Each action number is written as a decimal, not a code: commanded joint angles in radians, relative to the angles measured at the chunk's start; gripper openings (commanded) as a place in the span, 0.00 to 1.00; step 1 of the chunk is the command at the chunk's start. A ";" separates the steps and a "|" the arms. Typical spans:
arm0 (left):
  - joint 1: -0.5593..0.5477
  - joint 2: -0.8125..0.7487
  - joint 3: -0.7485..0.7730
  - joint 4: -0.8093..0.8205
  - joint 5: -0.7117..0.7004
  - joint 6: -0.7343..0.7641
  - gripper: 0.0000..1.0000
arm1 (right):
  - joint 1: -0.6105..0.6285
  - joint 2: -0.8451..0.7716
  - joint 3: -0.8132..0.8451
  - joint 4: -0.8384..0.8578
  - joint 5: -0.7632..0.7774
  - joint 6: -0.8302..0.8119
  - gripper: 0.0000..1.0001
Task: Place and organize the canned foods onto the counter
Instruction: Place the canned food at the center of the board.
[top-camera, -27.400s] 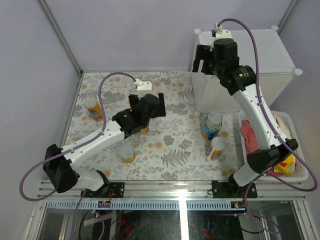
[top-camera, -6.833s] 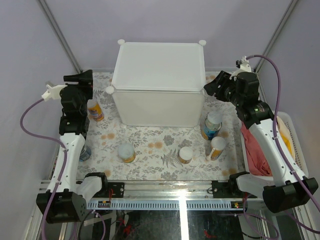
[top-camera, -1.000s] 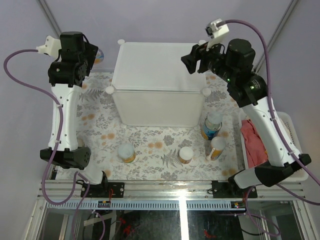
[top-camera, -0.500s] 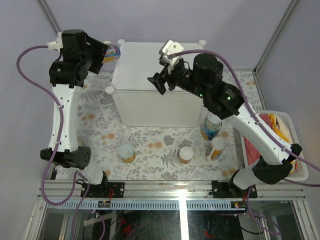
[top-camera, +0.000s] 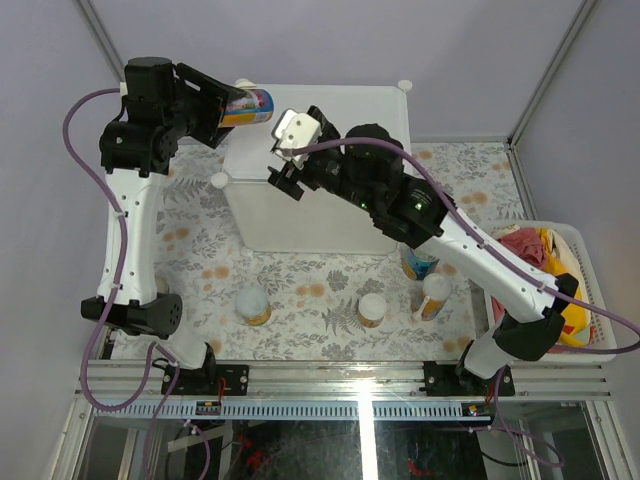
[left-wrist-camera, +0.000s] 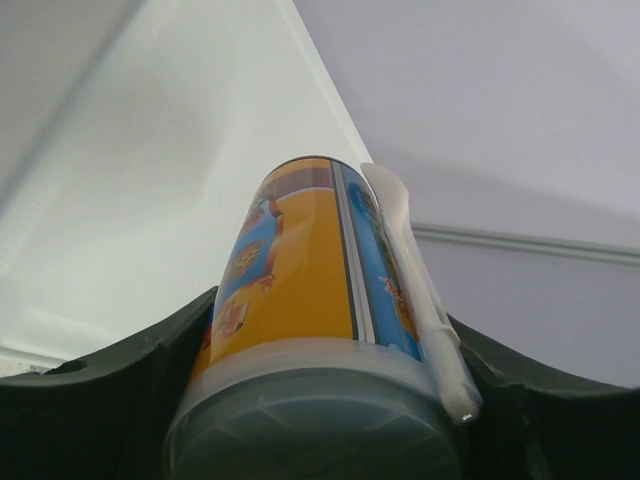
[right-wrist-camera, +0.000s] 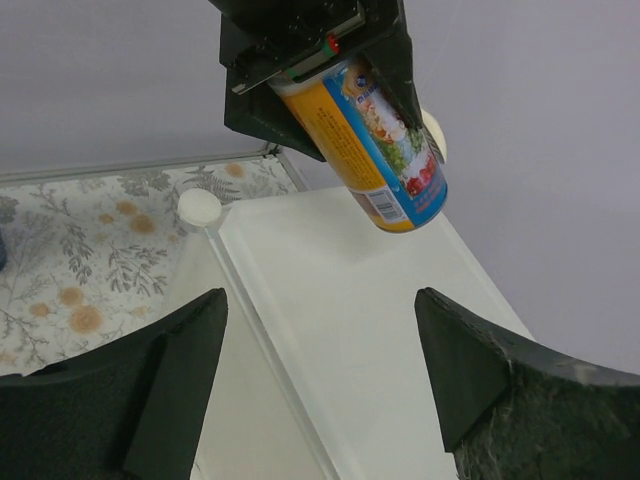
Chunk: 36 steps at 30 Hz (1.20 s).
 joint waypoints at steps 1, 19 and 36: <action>-0.008 -0.020 0.060 0.197 0.183 -0.045 0.00 | 0.018 0.024 0.022 0.078 0.067 -0.087 0.84; -0.058 -0.045 0.027 0.232 0.369 -0.095 0.00 | 0.037 0.061 -0.059 0.289 0.298 -0.293 0.93; -0.085 -0.045 0.021 0.235 0.428 -0.110 0.00 | 0.037 0.116 -0.093 0.477 0.356 -0.449 0.93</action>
